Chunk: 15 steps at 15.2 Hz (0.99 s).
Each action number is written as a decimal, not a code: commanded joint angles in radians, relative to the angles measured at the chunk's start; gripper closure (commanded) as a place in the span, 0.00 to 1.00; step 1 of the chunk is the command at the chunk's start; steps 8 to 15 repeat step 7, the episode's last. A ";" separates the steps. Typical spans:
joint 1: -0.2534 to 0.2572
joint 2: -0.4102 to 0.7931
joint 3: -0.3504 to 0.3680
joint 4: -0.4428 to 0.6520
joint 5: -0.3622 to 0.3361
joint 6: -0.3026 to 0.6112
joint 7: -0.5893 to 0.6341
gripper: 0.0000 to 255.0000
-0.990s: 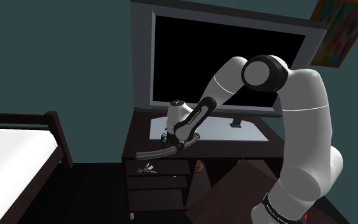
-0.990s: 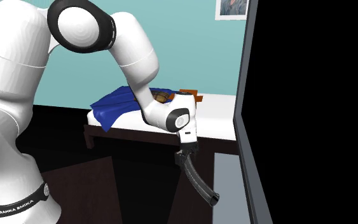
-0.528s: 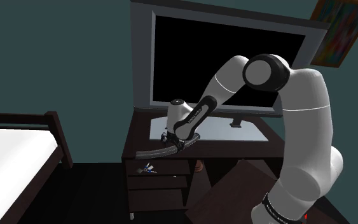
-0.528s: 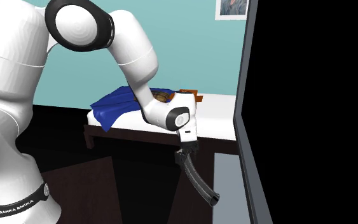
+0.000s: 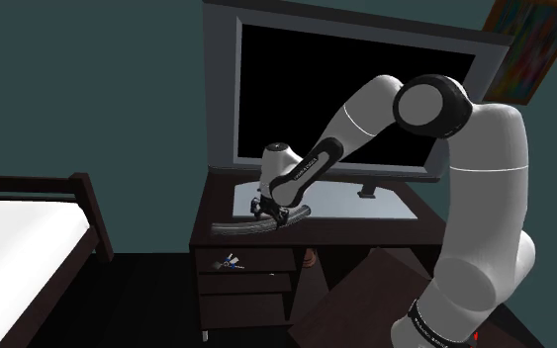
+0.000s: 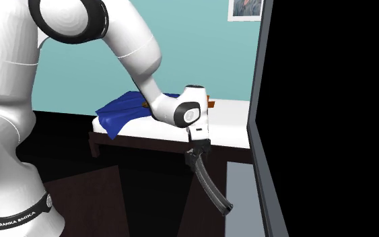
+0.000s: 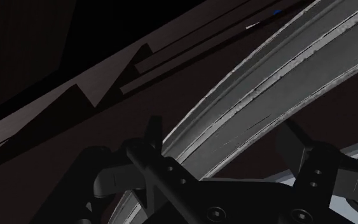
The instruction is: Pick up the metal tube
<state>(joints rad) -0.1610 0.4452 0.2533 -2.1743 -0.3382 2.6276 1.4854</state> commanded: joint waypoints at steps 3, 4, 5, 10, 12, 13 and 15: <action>-0.017 -0.050 0.021 -0.008 0.029 -0.040 -0.025 1.00; -0.021 -0.061 0.026 -0.009 0.036 -0.050 -0.030 1.00; -0.024 -0.073 0.030 -0.009 0.044 -0.060 -0.036 1.00; -0.024 -0.074 0.031 -0.010 0.045 -0.061 -0.037 1.00; -0.024 -0.074 0.031 -0.010 0.045 -0.061 -0.037 1.00; -0.024 -0.074 0.031 -0.010 0.045 -0.061 -0.037 1.00; -0.024 -0.074 0.031 -0.010 0.045 -0.061 -0.037 1.00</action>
